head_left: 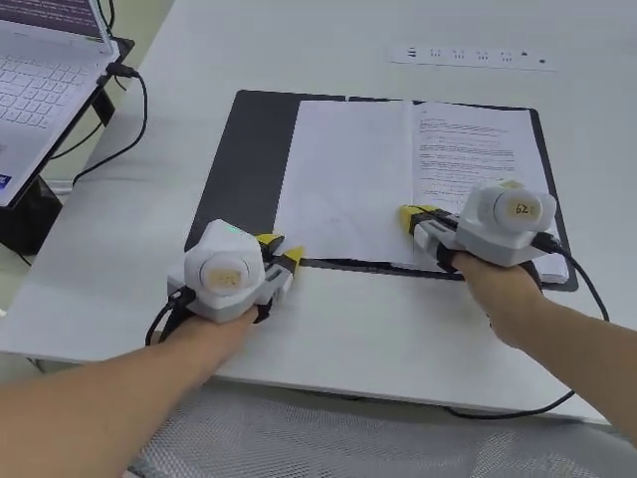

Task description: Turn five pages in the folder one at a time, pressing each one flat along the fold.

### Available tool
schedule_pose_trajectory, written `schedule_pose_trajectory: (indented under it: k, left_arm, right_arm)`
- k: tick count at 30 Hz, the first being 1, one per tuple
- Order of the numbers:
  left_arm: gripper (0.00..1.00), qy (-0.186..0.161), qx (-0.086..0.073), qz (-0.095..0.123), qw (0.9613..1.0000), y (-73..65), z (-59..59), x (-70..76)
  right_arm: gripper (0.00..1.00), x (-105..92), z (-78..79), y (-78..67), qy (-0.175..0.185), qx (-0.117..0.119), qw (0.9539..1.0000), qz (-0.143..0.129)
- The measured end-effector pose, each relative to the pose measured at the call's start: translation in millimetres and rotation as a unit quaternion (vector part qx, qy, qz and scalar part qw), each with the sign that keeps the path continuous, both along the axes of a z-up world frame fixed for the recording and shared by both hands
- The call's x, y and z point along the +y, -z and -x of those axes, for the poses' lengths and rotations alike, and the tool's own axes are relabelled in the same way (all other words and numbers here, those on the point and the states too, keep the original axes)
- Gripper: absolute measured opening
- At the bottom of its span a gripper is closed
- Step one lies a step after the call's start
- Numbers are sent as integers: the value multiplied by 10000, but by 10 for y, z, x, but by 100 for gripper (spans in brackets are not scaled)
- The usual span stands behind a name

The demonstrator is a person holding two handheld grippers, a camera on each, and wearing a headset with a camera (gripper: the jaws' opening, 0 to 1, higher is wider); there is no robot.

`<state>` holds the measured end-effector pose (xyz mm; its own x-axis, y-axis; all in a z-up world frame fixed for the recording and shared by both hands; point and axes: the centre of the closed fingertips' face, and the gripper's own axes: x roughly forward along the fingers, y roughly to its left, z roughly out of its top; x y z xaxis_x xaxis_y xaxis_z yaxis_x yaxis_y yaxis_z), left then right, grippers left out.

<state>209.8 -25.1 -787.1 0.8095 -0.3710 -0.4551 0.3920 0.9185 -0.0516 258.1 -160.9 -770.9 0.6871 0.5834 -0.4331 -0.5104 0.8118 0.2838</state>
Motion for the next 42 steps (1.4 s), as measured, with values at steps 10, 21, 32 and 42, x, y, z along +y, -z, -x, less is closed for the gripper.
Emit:
schedule_pose_trajectory:
  k: [10,21,32,42]
  left_arm:
    - [15,6,-8,-6,10000,6,-4,2]
    - [15,1,-6,-7,10000,6,-2,0]
    - [15,14,10,-35,10000,2,4,-4]
    - [15,45,109,-125,9999,-6,3,-9]
  right_arm:
    - [0,-6,211,14,-61,53,10000,-34]
    - [0,-50,398,66,-200,222,9995,-83]
    - [0,-79,680,102,-298,597,9973,-292]
    - [0,-17,890,-109,-479,656,9955,-481]
